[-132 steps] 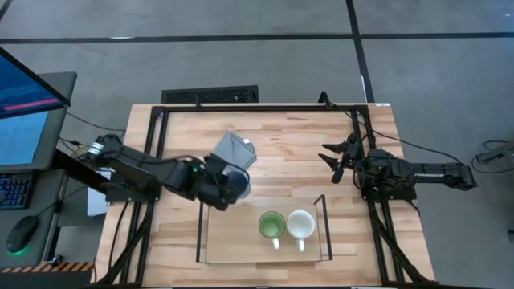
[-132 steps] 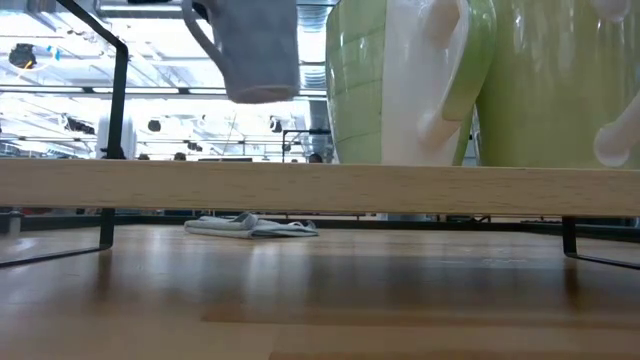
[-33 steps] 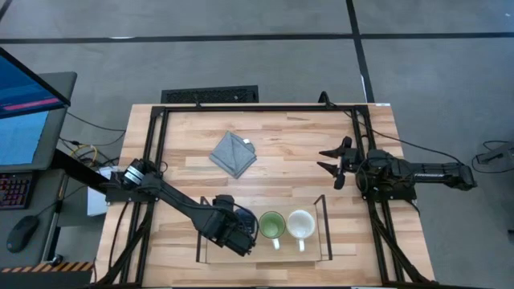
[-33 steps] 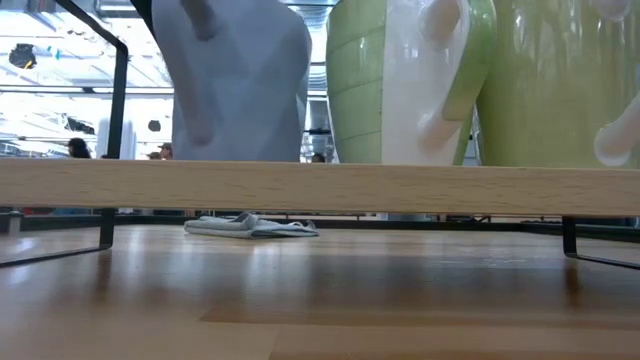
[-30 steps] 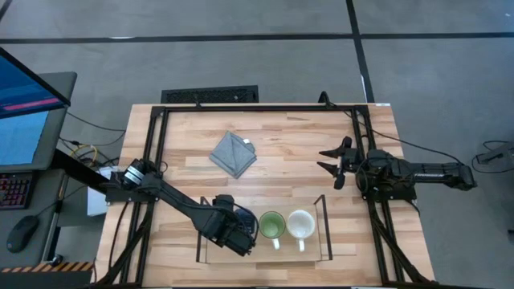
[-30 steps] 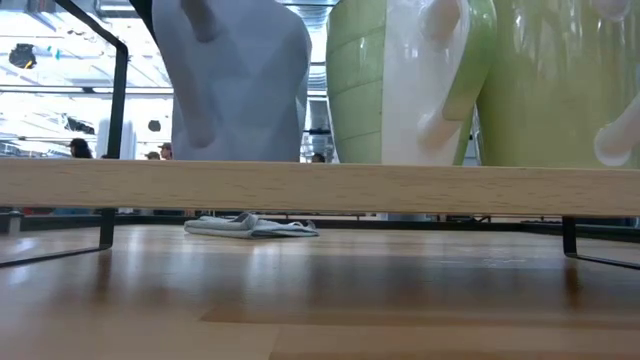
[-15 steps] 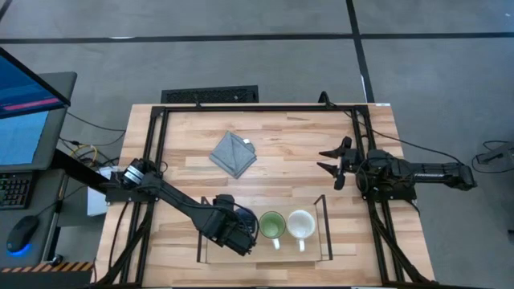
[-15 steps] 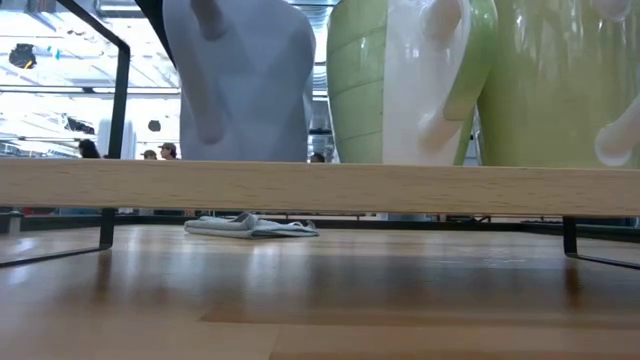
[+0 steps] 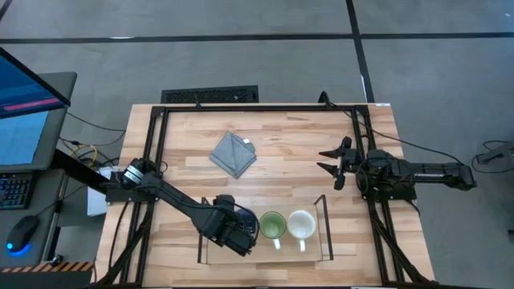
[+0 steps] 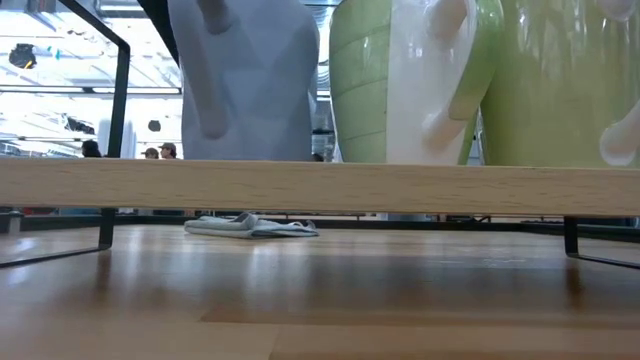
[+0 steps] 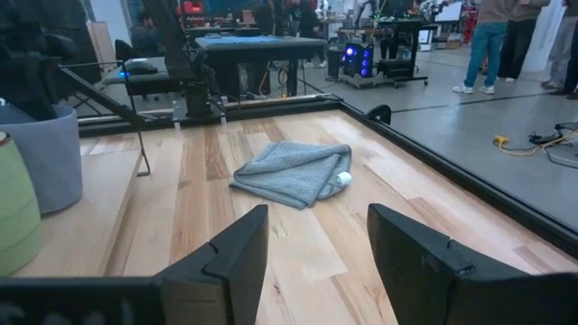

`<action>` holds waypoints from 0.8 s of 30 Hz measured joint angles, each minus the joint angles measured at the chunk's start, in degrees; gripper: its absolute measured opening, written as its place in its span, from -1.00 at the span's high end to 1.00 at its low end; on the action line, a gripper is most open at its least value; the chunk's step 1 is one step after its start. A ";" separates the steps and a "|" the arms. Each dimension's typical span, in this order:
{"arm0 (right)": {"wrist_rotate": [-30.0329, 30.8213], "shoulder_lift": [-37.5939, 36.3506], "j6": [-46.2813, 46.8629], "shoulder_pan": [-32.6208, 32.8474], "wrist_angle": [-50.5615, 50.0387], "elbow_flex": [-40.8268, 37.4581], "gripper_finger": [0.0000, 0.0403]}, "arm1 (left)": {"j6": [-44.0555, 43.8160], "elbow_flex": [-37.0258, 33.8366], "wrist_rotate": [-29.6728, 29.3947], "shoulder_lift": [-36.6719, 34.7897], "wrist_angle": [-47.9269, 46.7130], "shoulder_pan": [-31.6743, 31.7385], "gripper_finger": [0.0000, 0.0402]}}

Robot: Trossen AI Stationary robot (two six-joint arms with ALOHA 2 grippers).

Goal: Stack small to large cups/mugs on shelf
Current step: Put the blue mug on the shelf

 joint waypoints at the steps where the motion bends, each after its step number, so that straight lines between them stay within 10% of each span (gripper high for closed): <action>1: 0.00 0.00 -0.01 0.00 0.00 0.00 -0.05 | 0.04 0.00 0.02 0.00 0.02 0.00 0.90; 24: -0.02 0.00 -0.02 0.00 0.00 0.00 -0.05 | 0.73 -0.04 1.61 0.00 1.37 0.07 0.86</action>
